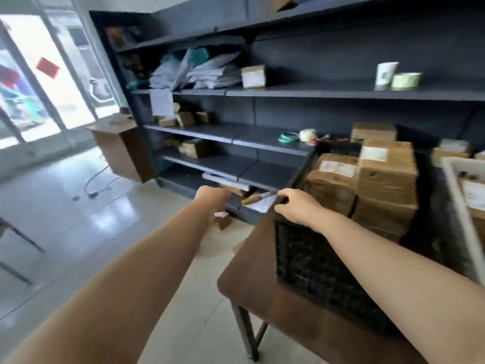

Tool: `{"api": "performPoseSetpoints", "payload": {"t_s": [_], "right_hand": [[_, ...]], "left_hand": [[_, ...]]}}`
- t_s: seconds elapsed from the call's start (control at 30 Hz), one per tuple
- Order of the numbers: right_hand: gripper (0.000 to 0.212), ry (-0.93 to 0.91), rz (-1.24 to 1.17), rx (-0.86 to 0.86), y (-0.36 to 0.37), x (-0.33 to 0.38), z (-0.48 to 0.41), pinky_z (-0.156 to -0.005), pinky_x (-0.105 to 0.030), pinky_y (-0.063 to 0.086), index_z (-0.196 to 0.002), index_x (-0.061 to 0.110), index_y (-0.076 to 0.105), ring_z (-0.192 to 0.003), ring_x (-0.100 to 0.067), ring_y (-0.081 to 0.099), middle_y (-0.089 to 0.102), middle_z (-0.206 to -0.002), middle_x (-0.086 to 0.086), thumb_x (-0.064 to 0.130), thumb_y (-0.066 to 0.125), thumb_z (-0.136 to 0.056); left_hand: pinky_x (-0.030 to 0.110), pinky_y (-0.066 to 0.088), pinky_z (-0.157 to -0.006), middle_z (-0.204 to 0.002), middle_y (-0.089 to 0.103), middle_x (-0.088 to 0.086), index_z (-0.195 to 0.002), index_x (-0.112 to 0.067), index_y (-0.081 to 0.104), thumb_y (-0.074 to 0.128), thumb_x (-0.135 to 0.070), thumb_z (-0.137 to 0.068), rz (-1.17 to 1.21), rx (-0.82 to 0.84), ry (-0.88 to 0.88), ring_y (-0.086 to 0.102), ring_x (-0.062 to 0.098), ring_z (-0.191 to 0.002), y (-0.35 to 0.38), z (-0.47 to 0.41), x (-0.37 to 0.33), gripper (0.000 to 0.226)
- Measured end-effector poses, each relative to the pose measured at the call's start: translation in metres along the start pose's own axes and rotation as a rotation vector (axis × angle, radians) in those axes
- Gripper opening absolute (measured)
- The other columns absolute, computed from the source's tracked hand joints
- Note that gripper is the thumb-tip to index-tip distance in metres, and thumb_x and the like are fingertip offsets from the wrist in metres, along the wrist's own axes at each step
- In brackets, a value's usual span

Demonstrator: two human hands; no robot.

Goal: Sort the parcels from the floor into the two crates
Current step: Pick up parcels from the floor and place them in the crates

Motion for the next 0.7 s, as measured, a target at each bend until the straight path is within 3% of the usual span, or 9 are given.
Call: {"api": "performPoseSetpoints", "payload": {"t_s": [0.1, 0.2, 0.27, 0.33, 0.5, 0.63, 0.7], "right_hand": [[0.051, -0.027, 0.057, 0.056, 0.050, 0.051, -0.024, -0.101, -0.040, 0.040, -0.147, 0.024, 0.038, -0.136, -0.031, 0.039, 0.040, -0.151, -0.003, 0.030, 0.047, -0.097], [0.051, -0.016, 0.209, 0.086, 0.096, 0.094, -0.047, -0.113, -0.055, 0.018, -0.146, 0.029, 0.039, -0.151, -0.028, 0.002, 0.024, -0.159, -0.008, 0.030, 0.046, -0.096], [0.050, -0.019, 0.267, 0.088, 0.122, 0.118, -0.062, -0.116, -0.058, 0.016, -0.144, 0.026, 0.042, -0.151, -0.026, -0.007, 0.023, -0.160, -0.010, 0.027, 0.047, -0.095], [0.050, -0.031, 0.267, 0.121, 0.144, 0.135, -0.073, -0.116, -0.056, 0.018, -0.145, 0.023, 0.041, -0.151, -0.027, -0.005, 0.027, -0.158, -0.011, 0.026, 0.047, -0.095], [0.054, -0.006, 0.217, 0.256, 0.199, 0.164, -0.104, -0.116, -0.049, 0.026, -0.145, 0.022, 0.041, -0.149, -0.033, 0.013, 0.026, -0.157, -0.018, 0.027, 0.049, -0.092], [0.052, -0.014, 0.221, 0.310, 0.228, 0.183, -0.137, -0.116, -0.044, 0.028, -0.145, 0.020, 0.042, -0.151, -0.030, 0.007, 0.031, -0.157, -0.014, 0.026, 0.049, -0.094], [0.049, -0.020, 0.227, 0.322, 0.241, 0.194, -0.158, -0.114, -0.038, 0.031, -0.142, 0.019, 0.047, -0.147, -0.032, 0.021, 0.039, -0.152, -0.014, 0.027, 0.050, -0.095]], "left_hand": [[0.042, 0.048, -0.095, -0.111, 0.062, 0.009, -0.113, -0.011, 0.057, 0.055, -0.018, -0.099, -0.012, -0.038, -0.120, 0.058, 0.025, -0.095, -0.069, -0.024, 0.027, 0.016], [0.044, 0.050, -0.097, -0.119, 0.063, 0.010, -0.115, -0.009, 0.056, 0.056, -0.023, -0.099, -0.025, -0.097, -0.174, 0.061, 0.025, -0.100, -0.127, -0.049, 0.055, 0.021], [0.045, 0.050, -0.096, -0.120, 0.063, 0.011, -0.112, -0.009, 0.055, 0.055, -0.023, -0.100, -0.023, -0.120, -0.190, 0.060, 0.028, -0.109, -0.159, -0.062, 0.072, 0.019], [0.043, 0.050, -0.090, -0.119, 0.061, 0.012, -0.116, -0.007, 0.056, 0.053, -0.020, -0.100, -0.008, -0.140, -0.209, 0.059, 0.028, -0.109, -0.184, -0.072, 0.088, 0.020], [0.046, 0.049, -0.095, -0.116, 0.059, 0.012, -0.116, -0.007, 0.053, 0.046, -0.015, -0.102, 0.006, -0.195, -0.279, 0.057, 0.027, -0.104, -0.234, -0.102, 0.117, 0.017], [0.045, 0.049, -0.090, -0.119, 0.058, 0.012, -0.123, -0.005, 0.053, 0.048, -0.014, -0.101, -0.017, -0.207, -0.307, 0.056, 0.027, -0.103, -0.259, -0.136, 0.130, 0.024], [0.045, 0.050, -0.090, -0.124, 0.058, 0.013, -0.121, -0.005, 0.053, 0.050, -0.015, -0.100, -0.029, -0.209, -0.321, 0.057, 0.027, -0.105, -0.269, -0.158, 0.132, 0.024]]}}
Point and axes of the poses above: each hand's wrist, its own z-axis away from the middle knuckle, its own y-axis out of the palm, x = y × z, the point moved 2 cm from there along -z, towards the middle knuckle
